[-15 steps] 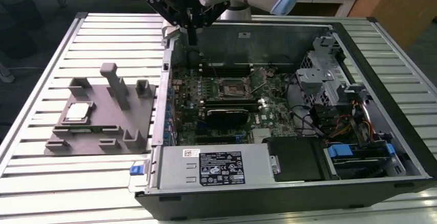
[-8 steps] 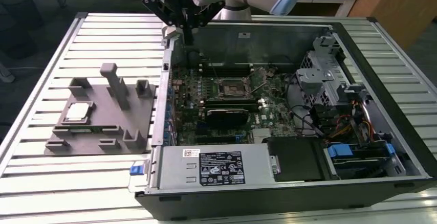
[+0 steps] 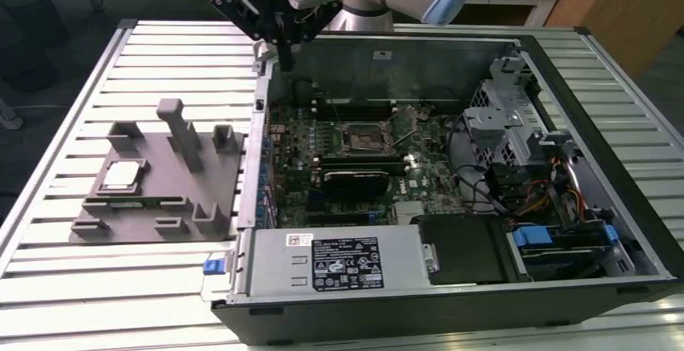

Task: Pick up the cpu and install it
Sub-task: 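Reach for the cpu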

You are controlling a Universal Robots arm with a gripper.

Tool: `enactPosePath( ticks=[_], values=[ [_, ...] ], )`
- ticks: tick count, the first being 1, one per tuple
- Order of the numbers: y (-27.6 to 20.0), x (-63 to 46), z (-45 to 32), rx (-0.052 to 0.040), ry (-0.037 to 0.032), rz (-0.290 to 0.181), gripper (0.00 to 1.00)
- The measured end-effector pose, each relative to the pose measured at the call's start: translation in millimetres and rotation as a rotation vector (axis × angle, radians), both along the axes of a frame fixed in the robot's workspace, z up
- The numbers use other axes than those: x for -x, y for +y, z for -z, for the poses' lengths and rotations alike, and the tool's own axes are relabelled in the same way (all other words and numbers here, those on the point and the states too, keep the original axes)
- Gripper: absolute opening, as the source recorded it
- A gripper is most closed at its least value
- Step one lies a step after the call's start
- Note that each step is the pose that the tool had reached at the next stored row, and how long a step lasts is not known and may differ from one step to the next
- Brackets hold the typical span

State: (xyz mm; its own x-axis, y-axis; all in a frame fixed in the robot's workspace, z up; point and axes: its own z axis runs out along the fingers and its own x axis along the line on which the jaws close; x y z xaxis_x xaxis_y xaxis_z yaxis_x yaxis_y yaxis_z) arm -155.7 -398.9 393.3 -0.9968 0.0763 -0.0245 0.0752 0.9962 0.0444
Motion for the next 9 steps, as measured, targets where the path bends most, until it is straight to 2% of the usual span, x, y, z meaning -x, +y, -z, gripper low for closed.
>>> enactPosePath(
  ticks=[9],
  values=[
    [0.0,15.6,0.6,0.0,0.0,0.0,0.11]
  ],
)
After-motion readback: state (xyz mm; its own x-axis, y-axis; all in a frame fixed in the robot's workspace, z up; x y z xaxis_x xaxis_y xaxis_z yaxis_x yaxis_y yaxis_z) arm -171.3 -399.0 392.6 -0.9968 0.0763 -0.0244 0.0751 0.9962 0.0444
